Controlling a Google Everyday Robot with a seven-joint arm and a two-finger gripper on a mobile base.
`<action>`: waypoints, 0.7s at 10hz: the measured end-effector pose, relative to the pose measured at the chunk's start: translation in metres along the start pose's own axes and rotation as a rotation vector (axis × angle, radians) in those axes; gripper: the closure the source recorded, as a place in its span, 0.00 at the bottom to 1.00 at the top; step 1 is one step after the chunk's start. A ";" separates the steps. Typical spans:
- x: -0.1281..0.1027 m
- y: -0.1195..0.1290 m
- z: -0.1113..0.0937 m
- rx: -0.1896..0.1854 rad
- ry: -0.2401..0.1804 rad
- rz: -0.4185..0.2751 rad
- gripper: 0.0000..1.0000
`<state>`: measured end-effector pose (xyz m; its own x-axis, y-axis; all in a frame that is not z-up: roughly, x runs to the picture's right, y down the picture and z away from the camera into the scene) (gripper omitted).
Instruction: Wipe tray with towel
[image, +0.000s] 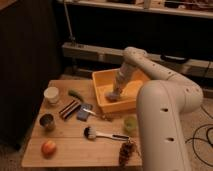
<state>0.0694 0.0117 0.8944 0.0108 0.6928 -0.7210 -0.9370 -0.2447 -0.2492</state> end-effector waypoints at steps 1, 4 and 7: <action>0.017 -0.001 -0.002 0.006 0.014 -0.018 1.00; 0.040 -0.037 -0.014 0.044 -0.003 0.005 1.00; 0.037 -0.098 -0.042 0.060 -0.081 0.091 1.00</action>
<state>0.1763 0.0327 0.8648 -0.1012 0.7227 -0.6837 -0.9520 -0.2700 -0.1445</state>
